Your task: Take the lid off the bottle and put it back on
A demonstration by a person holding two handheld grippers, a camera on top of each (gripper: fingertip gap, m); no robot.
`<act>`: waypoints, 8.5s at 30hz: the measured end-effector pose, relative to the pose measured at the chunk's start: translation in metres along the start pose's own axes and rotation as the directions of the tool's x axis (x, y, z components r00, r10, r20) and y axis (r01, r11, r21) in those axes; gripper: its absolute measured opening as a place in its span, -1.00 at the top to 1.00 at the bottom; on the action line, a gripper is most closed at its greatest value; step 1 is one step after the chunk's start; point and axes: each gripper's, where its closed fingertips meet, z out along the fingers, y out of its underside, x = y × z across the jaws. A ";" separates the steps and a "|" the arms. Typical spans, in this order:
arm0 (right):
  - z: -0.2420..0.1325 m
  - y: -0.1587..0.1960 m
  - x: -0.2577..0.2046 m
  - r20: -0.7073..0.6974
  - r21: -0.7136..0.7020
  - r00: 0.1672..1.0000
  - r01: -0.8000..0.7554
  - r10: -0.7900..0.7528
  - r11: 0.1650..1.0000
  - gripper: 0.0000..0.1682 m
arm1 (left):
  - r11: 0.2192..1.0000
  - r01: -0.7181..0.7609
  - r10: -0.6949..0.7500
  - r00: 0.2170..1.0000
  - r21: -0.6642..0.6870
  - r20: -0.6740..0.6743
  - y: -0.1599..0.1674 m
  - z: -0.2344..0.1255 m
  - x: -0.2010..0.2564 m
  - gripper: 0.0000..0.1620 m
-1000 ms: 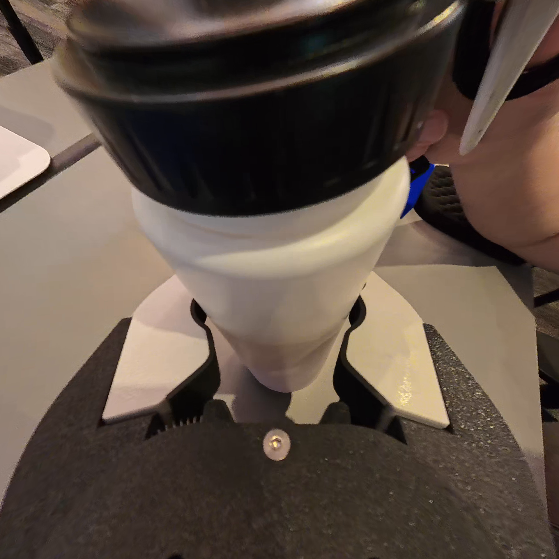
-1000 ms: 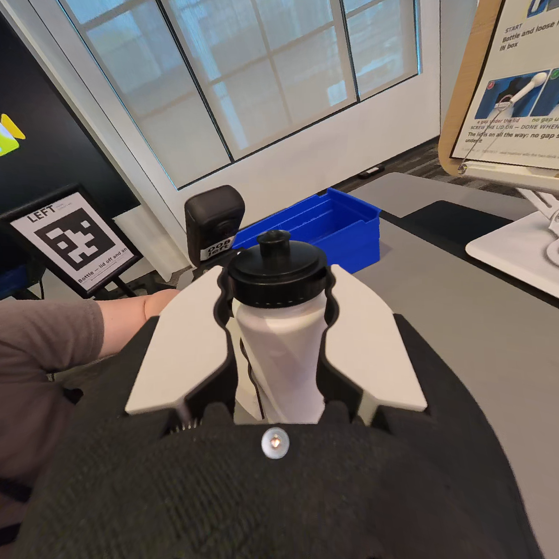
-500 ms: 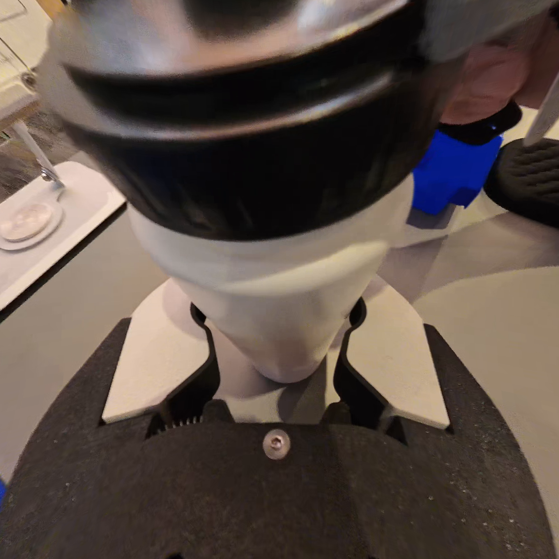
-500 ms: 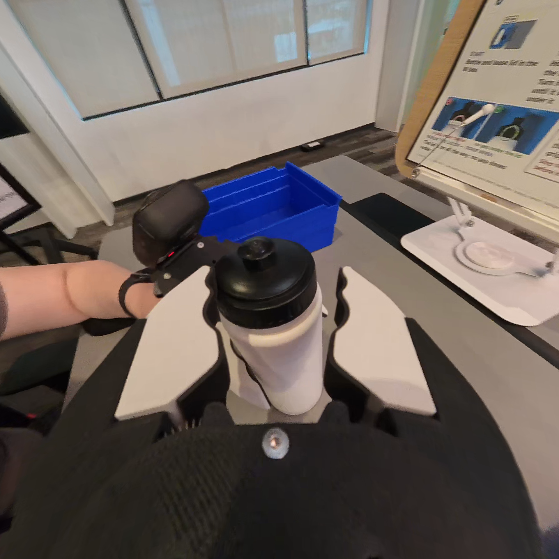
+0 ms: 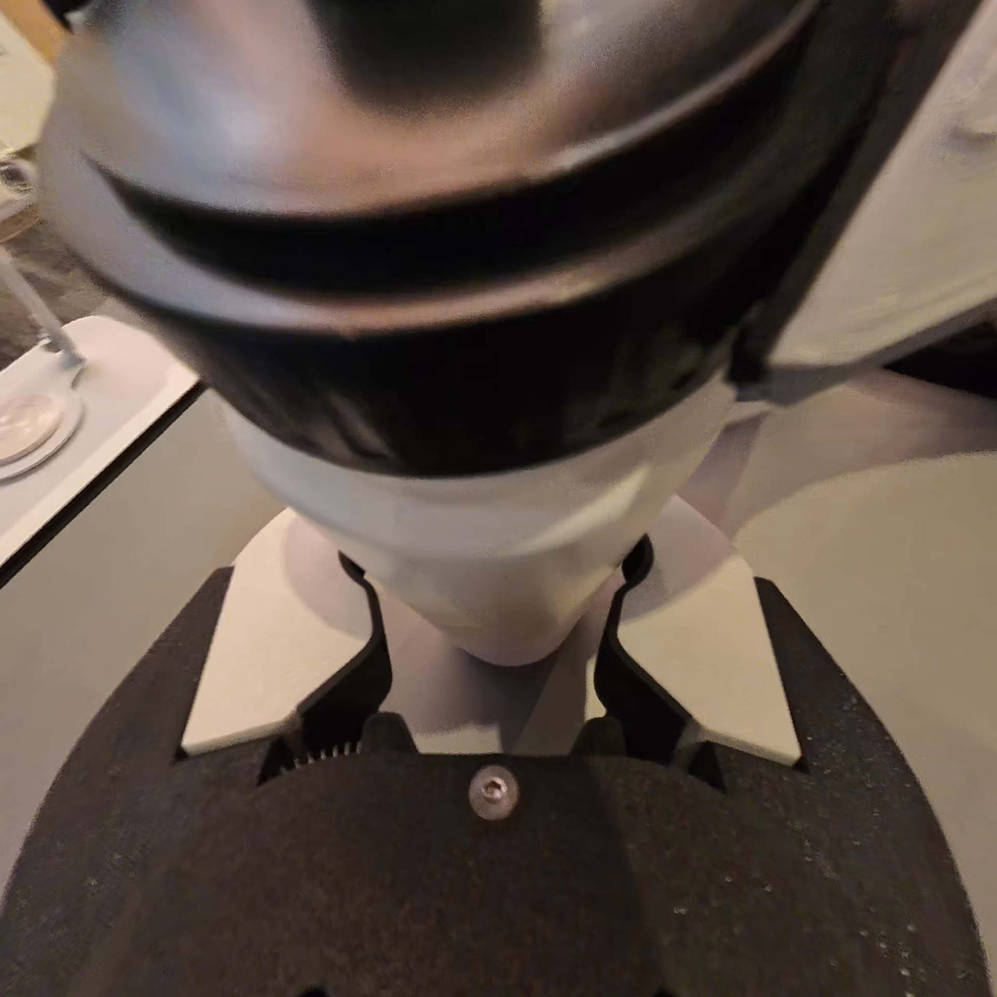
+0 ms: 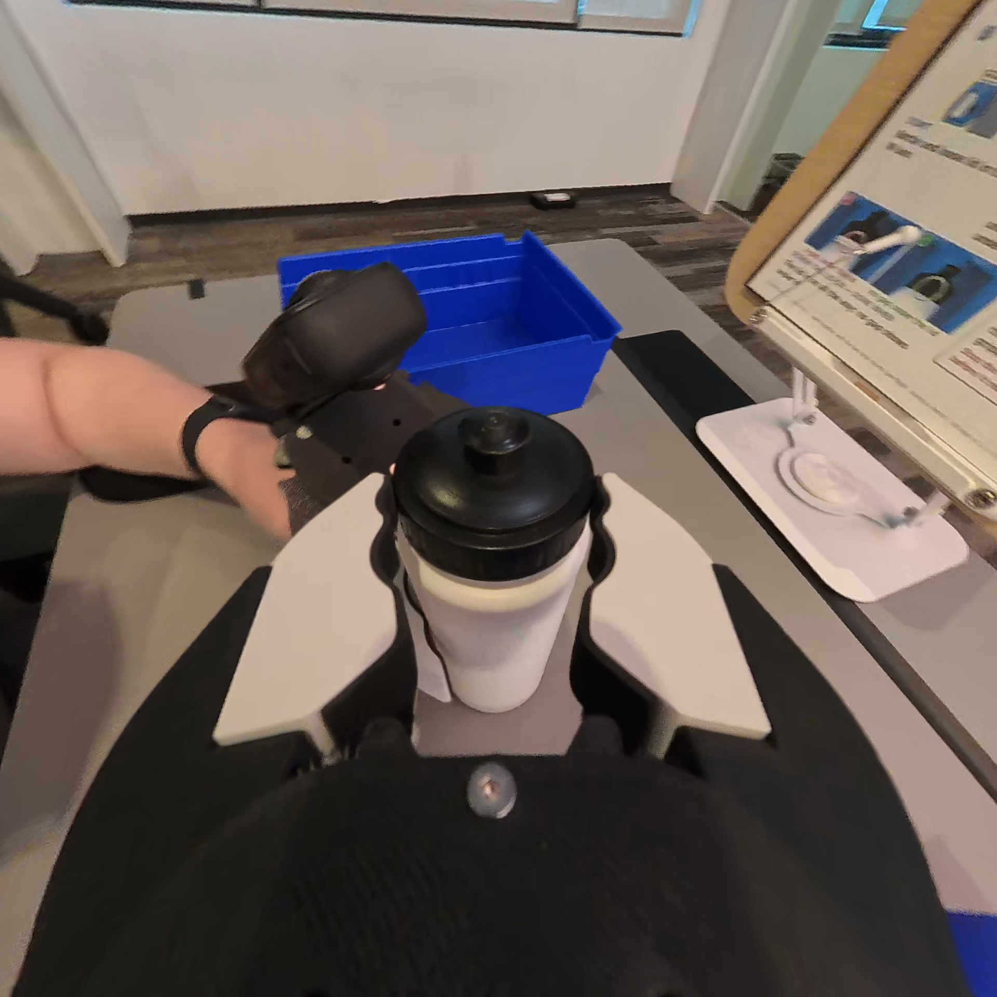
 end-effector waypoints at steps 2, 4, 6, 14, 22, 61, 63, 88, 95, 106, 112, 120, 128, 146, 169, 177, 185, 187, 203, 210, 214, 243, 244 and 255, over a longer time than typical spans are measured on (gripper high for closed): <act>-0.007 0.002 -0.009 0.111 -0.012 0.993 0.034 -0.032 0.999 0.16 | 0.999 -0.037 0.038 0.995 0.004 -0.092 -0.001 0.000 0.013 -0.17; -0.016 0.004 -0.020 0.239 0.000 0.969 0.065 -0.063 0.998 0.16 | 0.995 -0.098 0.100 0.978 0.017 -0.184 -0.002 -0.001 0.029 -0.17; -0.022 0.007 -0.026 0.330 0.013 0.942 0.063 -0.063 0.998 0.16 | 0.992 -0.126 0.130 0.957 0.033 -0.258 -0.002 -0.003 0.042 -0.17; -0.032 0.009 -0.045 0.532 0.126 0.840 0.041 -0.102 0.991 0.16 | 0.979 -0.189 0.201 0.880 0.071 -0.431 0.002 -0.013 0.067 -0.17; -0.045 0.009 -0.074 0.699 0.237 0.692 0.013 -0.180 0.971 0.16 | 0.957 -0.249 0.288 0.766 0.147 -0.575 0.006 -0.028 0.100 -0.17; -0.011 0.005 -0.004 -0.104 -0.132 0.993 0.047 -0.061 0.990 0.15 | 0.998 -0.063 0.063 0.995 -0.001 -0.075 -0.001 -0.002 0.014 -0.17; -0.012 0.005 -0.006 -0.055 -0.125 0.996 0.057 -0.065 0.990 0.15 | 0.997 -0.078 0.078 0.993 0.002 -0.089 -0.001 -0.002 0.016 -0.17; -0.024 0.005 -0.022 0.230 -0.008 0.962 0.155 -0.149 0.988 0.15 | 0.994 -0.104 0.105 0.962 0.016 -0.252 0.000 -0.004 0.040 -0.17; -0.023 0.008 -0.022 0.210 -0.036 0.961 0.193 -0.181 0.981 0.15 | 0.994 -0.111 0.110 0.962 0.010 -0.248 0.000 -0.004 0.040 -0.17; -0.026 0.009 -0.025 0.209 -0.082 0.964 0.183 -0.163 0.980 0.15 | 0.990 -0.141 0.133 0.956 -0.011 -0.260 0.001 -0.005 0.044 -0.17; -0.028 0.009 -0.028 0.194 -0.106 0.965 0.197 -0.174 0.975 0.15 | 0.987 -0.162 0.152 0.954 -0.017 -0.258 0.001 -0.006 0.047 -0.18; -0.026 0.003 -0.025 0.161 -0.080 0.977 0.152 -0.137 0.985 0.09 | 0.990 -0.142 0.132 0.957 -0.021 -0.257 0.001 -0.005 0.046 -0.18; -0.026 0.007 -0.028 0.196 -0.098 0.974 0.130 -0.109 0.987 0.14 | 0.989 -0.143 0.133 0.956 -0.021 -0.263 0.001 -0.005 0.047 -0.17; -0.021 0.008 -0.016 -0.008 -0.172 1.000 -0.004 0.002 0.985 0.14 | 0.996 -0.068 0.057 0.984 -0.059 -0.166 0.002 -0.002 0.039 -0.17; -0.035 0.002 -0.020 0.204 -0.011 0.961 0.193 -0.187 0.981 0.07 | 0.996 -0.092 0.089 0.968 -0.003 -0.236 -0.001 -0.001 0.044 -0.17; -0.024 0.007 -0.020 0.226 -0.024 0.967 0.127 -0.118 0.992 0.16 | 0.996 -0.086 0.081 0.973 -0.013 -0.218 0.000 -0.001 0.042 -0.17; -0.011 0.004 -0.006 0.059 -0.047 0.998 0.030 -0.027 0.998 0.16 | 0.999 -0.010 0.007 0.997 -0.042 -0.082 0.002 -0.001 0.020 -0.17; -0.008 0.003 -0.004 0.006 -0.045 1.000 0.024 -0.024 0.999 0.16 | 0.999 0.009 -0.012 0.999 -0.047 -0.048 0.003 -0.001 0.015 -0.17; -0.010 -0.006 0.003 -0.011 0.031 0.997 -0.075 0.075 0.997 0.09 | 0.995 0.093 -0.096 0.991 -0.044 -0.094 0.002 -0.007 0.006 -0.17; -0.034 -0.018 0.027 0.060 0.160 0.973 -0.228 0.221 0.960 0.10 | 0.969 0.244 -0.246 0.915 -0.049 -0.318 -0.011 -0.024 0.019 -0.16; -0.031 -0.013 0.030 0.105 0.151 0.956 -0.287 0.273 0.946 0.09 | 0.958 0.282 -0.283 0.885 -0.058 -0.370 -0.012 -0.024 0.024 -0.16; -0.004 0.006 -0.009 0.089 -0.040 0.994 0.061 -0.057 0.997 0.12 | 0.986 -0.023 0.055 0.978 0.163 -0.199 -0.011 0.002 0.025 -0.20; -0.008 0.007 -0.014 0.154 -0.030 0.986 0.070 -0.065 0.997 0.12 | 0.986 -0.040 0.076 0.970 0.160 -0.229 -0.010 0.001 0.032 -0.20; -0.035 -0.006 -0.065 0.560 0.191 0.818 0.026 -0.131 0.981 0.12 | 0.961 -0.154 0.250 0.842 0.231 -0.479 -0.010 -0.023 0.086 -0.20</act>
